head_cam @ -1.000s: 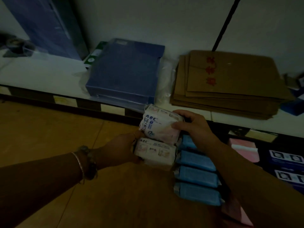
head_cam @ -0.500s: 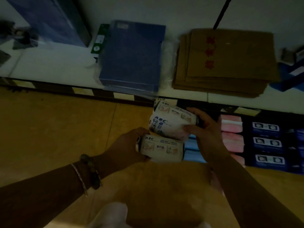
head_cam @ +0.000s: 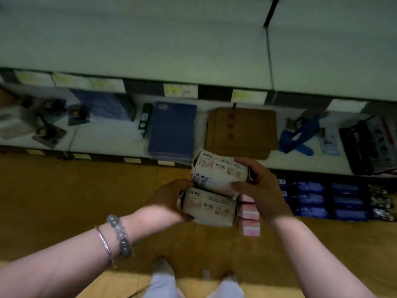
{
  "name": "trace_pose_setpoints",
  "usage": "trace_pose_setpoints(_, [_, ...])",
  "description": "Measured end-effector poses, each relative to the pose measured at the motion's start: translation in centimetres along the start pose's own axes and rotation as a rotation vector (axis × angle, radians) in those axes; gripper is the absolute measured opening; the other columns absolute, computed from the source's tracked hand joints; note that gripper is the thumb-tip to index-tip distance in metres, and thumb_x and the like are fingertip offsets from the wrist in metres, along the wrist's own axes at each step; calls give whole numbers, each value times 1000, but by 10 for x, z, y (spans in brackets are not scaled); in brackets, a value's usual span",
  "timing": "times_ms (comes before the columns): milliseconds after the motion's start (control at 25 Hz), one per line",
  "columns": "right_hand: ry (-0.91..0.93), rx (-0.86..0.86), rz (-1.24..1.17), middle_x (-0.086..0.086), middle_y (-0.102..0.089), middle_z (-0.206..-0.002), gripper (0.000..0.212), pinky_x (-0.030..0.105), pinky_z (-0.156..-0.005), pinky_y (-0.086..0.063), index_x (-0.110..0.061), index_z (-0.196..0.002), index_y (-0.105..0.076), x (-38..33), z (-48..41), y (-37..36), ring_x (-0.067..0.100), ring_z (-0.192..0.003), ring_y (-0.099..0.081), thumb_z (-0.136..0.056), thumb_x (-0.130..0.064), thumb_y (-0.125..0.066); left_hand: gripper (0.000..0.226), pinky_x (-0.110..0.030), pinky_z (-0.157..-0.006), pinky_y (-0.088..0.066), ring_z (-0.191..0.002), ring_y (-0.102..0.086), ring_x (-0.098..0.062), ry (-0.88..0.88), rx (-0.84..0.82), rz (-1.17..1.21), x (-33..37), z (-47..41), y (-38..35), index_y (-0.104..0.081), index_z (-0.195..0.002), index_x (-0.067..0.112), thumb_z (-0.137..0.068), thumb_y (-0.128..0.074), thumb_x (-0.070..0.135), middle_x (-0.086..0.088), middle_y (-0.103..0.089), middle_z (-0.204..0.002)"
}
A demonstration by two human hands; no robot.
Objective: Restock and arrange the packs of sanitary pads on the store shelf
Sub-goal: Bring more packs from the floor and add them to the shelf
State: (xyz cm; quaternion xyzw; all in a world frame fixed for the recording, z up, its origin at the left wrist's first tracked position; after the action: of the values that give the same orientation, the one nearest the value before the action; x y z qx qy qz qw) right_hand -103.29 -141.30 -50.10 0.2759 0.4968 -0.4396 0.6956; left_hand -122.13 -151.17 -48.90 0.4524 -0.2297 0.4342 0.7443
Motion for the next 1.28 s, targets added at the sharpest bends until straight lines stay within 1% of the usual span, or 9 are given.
trace_pose_setpoints(80, [33, -1, 32, -6, -65, -106, 48, 21, -73, -54, -28, -100, -62, -48, 22, -5, 10, -102, -61, -65, 3, -75, 58, -3, -65, -44, -93, -49, 2, -6, -11, -59, 34, 29, 26, -39, -103, 38, -68, -80, 16, 21, -45, -98])
trace_pose_setpoints(160, [76, 7, 86, -7, -67, -105, 52, 22, -75, -54, -32, -101, -62, -96, 42, -12, 6, -98, -63, -54, -15, -77, 52, -4, -62, -42, -86, -48, 4, -30, 16, -130, 66, 56, 52, -40, -97, 38, -68, -81, 21, 22, -46, -91])
trace_pose_setpoints(320, [160, 31, 130, -3, -69, -98, 54, 17, -69, -51, -28, -100, -63, -176, 70, -26, 1, -84, -64, -49, -13, -71, 59, 4, -70, -38, -93, -45, 12, -172, 94, -110, 121, 98, 97, -41, -105, 40, -66, -81, 20, 26, -41, -101])
trace_pose_setpoints(480, [264, 57, 178, -8, -67, -93, 56, 19, -70, -50, -31, -94, -68, -259, 94, -45, 3, -83, -60, -39, -29, -72, 59, 4, -72, -36, -92, -46, 15, -294, 169, -74, 170, 134, 148, -45, -107, 36, -64, -81, 17, 24, -43, -105])
trace_pose_setpoints(640, [375, 89, 191, -1, -67, -98, 56, 24, -75, -52, -28, -97, -68, -326, 109, -60, 8, -86, -61, -42, -20, -77, 59, -2, -75, -42, -94, -53, 7, -395, 222, -33, 209, 156, 192, -50, -108, 34, -63, -81, 13, 17, -46, -108])
trace_pose_setpoints(800, [489, 124, 220, -3, -66, -96, 50, 25, -78, -53, -30, -96, -65, -383, 125, -77, 8, -84, -61, -51, -9, -69, 59, -4, -72, -45, -89, -54, 4, -494, 235, 22, 242, 176, 227, -48, -107, 29, -63, -81, 6, 13, -43, -110])
trace_pose_setpoints(880, [532, 135, 225, -5, -65, -94, 49, 23, -76, -53, -29, -96, -65, -403, 129, -79, 5, -81, -61, -52, -8, -68, 58, -6, -70, -46, -86, -55, 3, -538, 254, 42, 257, 181, 240, -48, -103, 30, -63, -81, 3, 8, -43, -111])
trace_pose_setpoints(1080, [588, 147, 261, 0, -63, -97, 48, 15, -67, -50, -28, -97, -65, -445, 126, -73, 0, -74, -59, -53, -9, -66, 60, -5, -69, -47, -89, -53, -1, -593, 304, 33, 295, 183, 260, -48, -104, 31, -61, -84, 9, 10, -42, -113])
trace_pose_setpoints(1280, [608, 117, 236, -3, -62, -95, 46, 16, -61, -50, -29, -94, -65, -478, 96, -57, 3, -74, -58, -52, -10, -64, 60, -21, -78, -52, -87, -59, -7, -592, 376, 60, 329, 165, 274, -51, -108, 27, -61, -82, 6, 5, -55, -115])
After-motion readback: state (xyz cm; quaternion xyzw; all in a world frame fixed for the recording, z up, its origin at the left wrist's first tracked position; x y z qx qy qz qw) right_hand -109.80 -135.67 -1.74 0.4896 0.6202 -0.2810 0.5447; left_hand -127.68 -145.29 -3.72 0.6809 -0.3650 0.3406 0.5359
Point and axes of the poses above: each hand's wrist, its own z-axis away from the middle knuckle, its own y-axis out of the back of the hand, x = y × z, the point moved 2 cm from there along -z, towards the middle knuckle
